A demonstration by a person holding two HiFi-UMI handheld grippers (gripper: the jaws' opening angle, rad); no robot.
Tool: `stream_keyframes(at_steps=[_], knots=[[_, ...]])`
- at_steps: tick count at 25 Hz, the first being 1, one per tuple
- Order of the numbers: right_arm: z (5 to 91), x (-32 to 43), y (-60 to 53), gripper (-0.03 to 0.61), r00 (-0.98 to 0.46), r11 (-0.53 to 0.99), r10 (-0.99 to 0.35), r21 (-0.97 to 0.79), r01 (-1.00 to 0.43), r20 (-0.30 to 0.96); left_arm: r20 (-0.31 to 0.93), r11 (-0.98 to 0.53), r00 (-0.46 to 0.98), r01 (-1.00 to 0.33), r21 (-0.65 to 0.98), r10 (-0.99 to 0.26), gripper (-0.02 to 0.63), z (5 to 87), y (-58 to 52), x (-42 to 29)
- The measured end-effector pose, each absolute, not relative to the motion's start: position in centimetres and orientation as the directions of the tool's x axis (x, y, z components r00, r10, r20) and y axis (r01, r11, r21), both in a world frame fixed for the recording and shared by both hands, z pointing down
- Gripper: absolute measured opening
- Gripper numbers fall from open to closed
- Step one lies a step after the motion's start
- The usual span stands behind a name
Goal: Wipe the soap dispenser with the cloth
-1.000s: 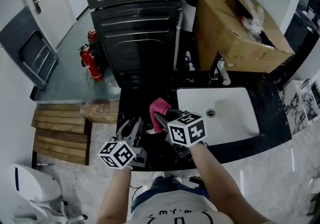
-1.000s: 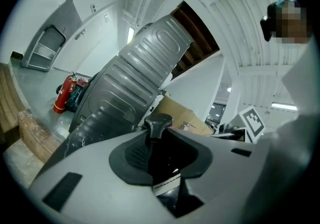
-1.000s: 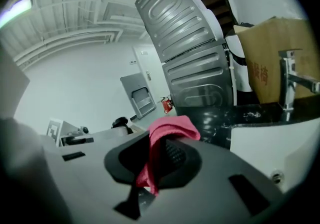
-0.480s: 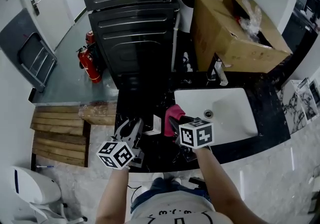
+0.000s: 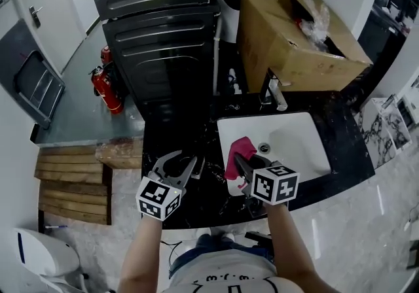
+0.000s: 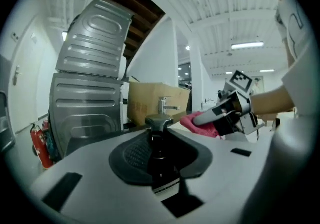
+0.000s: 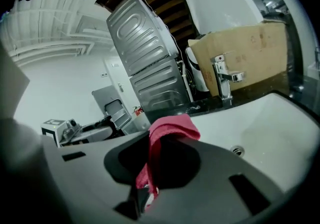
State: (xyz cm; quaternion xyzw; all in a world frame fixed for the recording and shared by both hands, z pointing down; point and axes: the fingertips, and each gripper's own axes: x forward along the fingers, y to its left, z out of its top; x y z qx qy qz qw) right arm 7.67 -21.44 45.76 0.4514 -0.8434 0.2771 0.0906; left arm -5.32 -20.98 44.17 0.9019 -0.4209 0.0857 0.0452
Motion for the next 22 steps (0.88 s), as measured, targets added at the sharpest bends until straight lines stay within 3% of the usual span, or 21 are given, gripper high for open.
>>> stream_keyframes(at_steps=[10, 16, 22], knots=[[45.4, 7.6, -21.5, 0.048, -0.585, 0.435, -0.708, -0.409, -0.802, 0.394, 0.244, -0.78, 0.752, -0.624, -0.034, -0.612, 0.108, 44.1, -21.2, -5.0], [45.2, 6.6, -22.0, 0.048, -0.605, 0.455, -0.696, -0.414, -0.788, 0.386, 0.235, -0.746, 0.723, -0.665, -0.014, -0.649, 0.205, 44.1, -20.3, -7.7], [44.9, 5.7, -22.2, 0.048, -0.621, 0.471, -0.687, -0.42, -0.776, 0.378, 0.214, -0.678, 0.665, -0.735, 0.02, -0.715, 0.204, 44.2, -18.8, -10.2]])
